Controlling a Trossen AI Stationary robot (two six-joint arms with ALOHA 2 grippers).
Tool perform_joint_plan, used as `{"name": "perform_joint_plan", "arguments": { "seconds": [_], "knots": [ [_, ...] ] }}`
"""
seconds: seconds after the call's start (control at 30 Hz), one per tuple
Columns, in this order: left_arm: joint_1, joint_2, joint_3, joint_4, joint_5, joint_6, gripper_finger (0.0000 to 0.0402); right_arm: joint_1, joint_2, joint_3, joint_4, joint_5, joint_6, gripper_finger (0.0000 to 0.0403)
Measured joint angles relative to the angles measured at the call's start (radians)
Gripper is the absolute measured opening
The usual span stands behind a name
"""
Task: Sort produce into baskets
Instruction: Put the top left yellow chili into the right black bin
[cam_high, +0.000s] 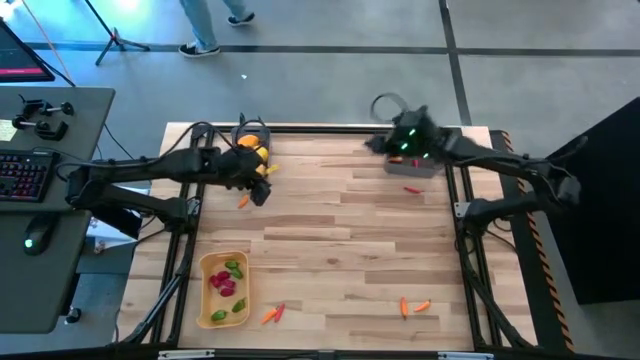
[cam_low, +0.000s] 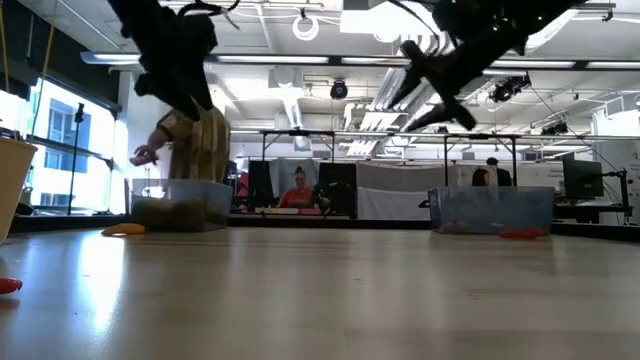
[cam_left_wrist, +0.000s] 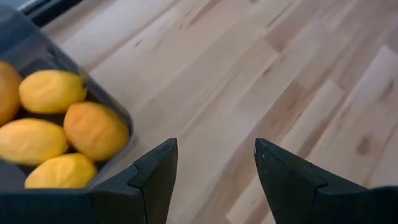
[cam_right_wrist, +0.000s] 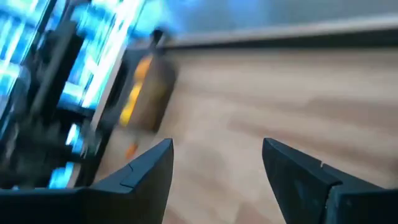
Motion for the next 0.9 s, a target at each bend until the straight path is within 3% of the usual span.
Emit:
{"name": "perform_joint_plan", "arguments": {
  "seconds": [0.13, 0.27, 0.4, 0.57, 0.73, 0.9],
  "knots": [
    [-0.017, -0.038, 0.021, -0.053, -0.005, -0.031, 0.0200, 0.142, 0.103, 0.000, 0.077, 0.025, 0.010, 0.0236],
    [-0.015, -0.027, 0.010, -0.280, -0.070, -0.102, 0.0197, 0.207, 0.182, 0.000, 0.134, 0.037, 0.017, 0.0236],
    [-0.013, -0.016, -0.069, -0.358, -0.053, -0.170, 0.0151, 0.233, 0.198, 0.000, 0.159, 0.029, 0.025, 0.0236],
    [-0.014, -0.009, -0.248, -0.275, -0.022, -0.321, 0.0019, 0.222, 0.163, 0.000, 0.157, 0.031, -0.006, 0.0236],
    [-0.014, -0.010, -0.371, -0.150, -0.035, -0.465, 0.0003, 0.203, 0.137, 0.000, 0.161, 0.033, -0.008, 0.0236],
    [-0.005, -0.010, -0.447, -0.024, -0.083, -0.489, 0.0000, 0.196, 0.137, 0.000, 0.159, 0.033, -0.007, 0.0236]
  ]
}}
